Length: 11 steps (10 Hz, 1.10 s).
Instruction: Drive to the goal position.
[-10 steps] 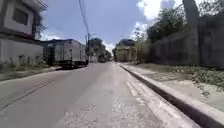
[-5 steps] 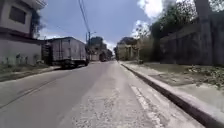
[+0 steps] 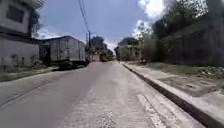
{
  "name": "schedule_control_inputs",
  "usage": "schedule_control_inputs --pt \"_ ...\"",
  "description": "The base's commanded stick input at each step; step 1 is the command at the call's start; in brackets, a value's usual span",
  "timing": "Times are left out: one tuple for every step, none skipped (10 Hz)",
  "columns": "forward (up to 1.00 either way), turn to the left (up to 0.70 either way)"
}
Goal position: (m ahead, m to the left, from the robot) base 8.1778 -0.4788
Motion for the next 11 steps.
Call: schedule_control_inputs --pt "1.00 -0.01" --pt "1.00 0.00" --pt "1.00 0.00" --pt "1.00 0.00" --pt "1.00 0.00" --pt "1.00 0.00" --pt "1.00 0.00" --pt "1.00 0.00" --pt "1.00 0.00" --pt "1.00 0.00" --pt "1.00 0.00"
